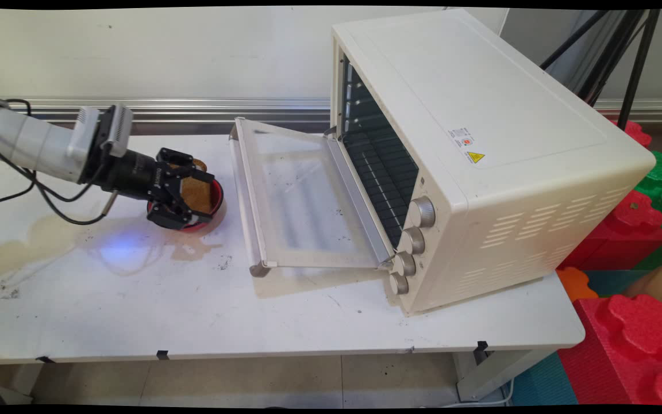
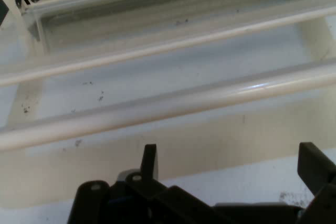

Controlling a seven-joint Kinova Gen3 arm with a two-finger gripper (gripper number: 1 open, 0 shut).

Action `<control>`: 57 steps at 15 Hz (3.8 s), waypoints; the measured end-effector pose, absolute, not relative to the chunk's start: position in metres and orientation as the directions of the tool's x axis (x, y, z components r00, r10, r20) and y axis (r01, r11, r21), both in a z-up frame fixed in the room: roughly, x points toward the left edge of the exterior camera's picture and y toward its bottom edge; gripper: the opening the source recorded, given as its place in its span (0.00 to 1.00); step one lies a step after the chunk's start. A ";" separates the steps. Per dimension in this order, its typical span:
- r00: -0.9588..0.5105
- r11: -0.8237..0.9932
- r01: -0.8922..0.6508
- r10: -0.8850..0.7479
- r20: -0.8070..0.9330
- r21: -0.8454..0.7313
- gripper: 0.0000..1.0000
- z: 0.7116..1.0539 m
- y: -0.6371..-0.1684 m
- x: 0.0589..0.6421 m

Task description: Close the oven

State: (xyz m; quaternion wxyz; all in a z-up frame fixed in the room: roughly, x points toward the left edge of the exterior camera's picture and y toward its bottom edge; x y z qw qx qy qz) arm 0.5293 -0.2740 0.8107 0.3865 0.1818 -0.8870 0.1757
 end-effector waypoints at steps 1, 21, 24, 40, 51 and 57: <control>-0.637 0.872 -0.460 -0.190 0.747 -0.171 1.00 0.808 -0.277 0.526; -0.635 0.870 -0.466 -0.203 0.746 -0.160 0.00 0.786 -0.296 0.495; -0.624 0.865 -0.478 -0.212 0.753 -0.153 0.00 0.785 -0.300 0.493; -0.521 0.852 -0.508 -0.186 0.833 -0.128 0.00 0.816 -0.324 0.458; -0.476 0.849 -0.513 -0.160 0.865 -0.125 0.00 0.836 -0.353 0.419; -0.479 0.851 -0.508 -0.151 0.865 -0.133 0.00 0.837 -0.361 0.410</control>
